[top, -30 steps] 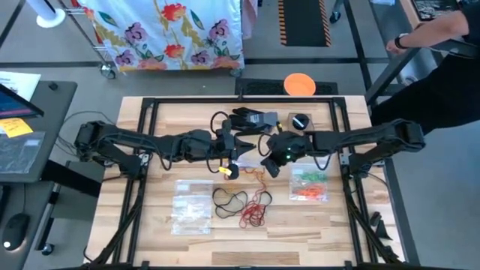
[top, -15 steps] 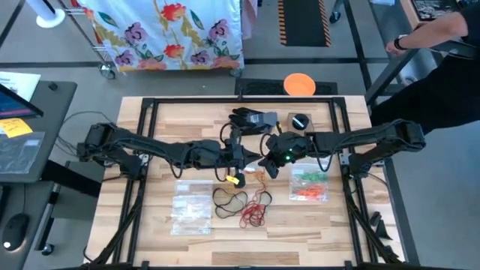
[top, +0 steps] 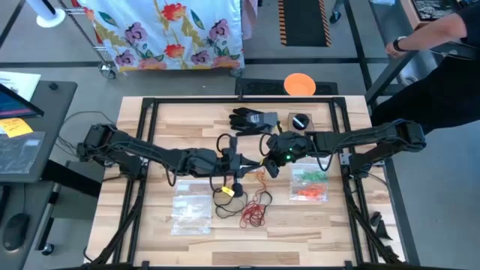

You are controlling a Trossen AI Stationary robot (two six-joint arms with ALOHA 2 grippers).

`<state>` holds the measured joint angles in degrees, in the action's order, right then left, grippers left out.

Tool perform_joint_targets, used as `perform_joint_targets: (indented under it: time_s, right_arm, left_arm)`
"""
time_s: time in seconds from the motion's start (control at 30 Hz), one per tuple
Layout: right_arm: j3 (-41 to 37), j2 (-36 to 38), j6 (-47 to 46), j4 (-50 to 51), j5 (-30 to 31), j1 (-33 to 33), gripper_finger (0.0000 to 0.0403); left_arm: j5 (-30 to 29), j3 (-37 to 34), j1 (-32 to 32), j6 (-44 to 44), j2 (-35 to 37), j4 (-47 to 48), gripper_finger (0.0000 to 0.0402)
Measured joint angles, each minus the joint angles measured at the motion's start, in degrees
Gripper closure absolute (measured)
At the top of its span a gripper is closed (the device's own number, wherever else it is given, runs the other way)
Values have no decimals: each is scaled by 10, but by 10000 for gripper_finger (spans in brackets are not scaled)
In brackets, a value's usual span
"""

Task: Sort rubber bands
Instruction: Put the yellow rubber band into the transparent zip bag

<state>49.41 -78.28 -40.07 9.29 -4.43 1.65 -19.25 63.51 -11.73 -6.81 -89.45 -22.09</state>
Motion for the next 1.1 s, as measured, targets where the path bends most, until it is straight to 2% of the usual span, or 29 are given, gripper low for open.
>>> perform_joint_targets:
  time_s: [0.27,0.67,0.8,1.0,1.1]
  right_arm:
    - [0,0,0,1,0,0,397]
    - [0,0,2,2,0,0,397]
    - [0,0,2,1,0,0,397]
    - [0,0,1,2,0,0,397]
    - [0,0,0,1,0,0,397]
  left_arm:
    - [-6,0,-19,13,0,4,401]
    - [-96,0,-16,6,0,60,401]
    - [-91,1,6,6,0,61,401]
    - [-35,1,33,37,0,92,401]
    - [-28,1,37,59,0,101,396]
